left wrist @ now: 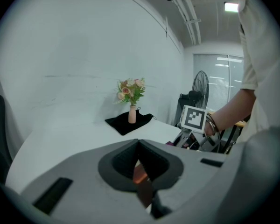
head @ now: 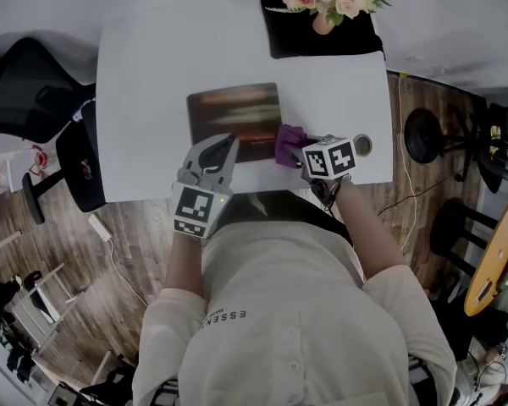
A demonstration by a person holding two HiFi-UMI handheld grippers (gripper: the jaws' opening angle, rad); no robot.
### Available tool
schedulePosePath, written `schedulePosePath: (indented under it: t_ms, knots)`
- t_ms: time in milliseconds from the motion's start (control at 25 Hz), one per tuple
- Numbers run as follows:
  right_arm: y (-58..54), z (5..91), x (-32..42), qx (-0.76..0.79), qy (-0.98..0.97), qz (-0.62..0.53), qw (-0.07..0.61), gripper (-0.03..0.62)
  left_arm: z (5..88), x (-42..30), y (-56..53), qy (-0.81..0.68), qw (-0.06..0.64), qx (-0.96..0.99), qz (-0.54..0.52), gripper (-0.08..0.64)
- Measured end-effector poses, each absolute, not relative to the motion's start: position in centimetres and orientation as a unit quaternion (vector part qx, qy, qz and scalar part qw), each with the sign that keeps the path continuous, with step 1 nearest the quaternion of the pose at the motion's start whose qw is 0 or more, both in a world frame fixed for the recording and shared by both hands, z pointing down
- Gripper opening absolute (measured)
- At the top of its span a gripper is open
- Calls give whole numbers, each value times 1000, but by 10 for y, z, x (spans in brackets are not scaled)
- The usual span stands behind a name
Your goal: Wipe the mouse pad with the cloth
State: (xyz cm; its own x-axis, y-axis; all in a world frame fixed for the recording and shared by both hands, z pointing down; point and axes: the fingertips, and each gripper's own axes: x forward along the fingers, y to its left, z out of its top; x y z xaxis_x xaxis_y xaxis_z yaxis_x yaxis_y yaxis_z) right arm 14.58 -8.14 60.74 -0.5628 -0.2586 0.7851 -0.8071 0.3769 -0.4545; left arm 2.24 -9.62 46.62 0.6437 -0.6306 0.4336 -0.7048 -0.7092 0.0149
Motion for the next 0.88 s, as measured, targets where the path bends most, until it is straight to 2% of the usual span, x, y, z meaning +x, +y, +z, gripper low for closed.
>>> schedulePosePath:
  t_ms: [360, 880]
  knots:
    - [-102, 582, 169, 393, -766, 396, 320, 115, 447, 20, -107, -369, 58, 904, 209, 2]
    - [-144, 431, 116, 410, -861, 232, 192, 113, 370, -16, -131, -390, -21, 903, 181, 2]
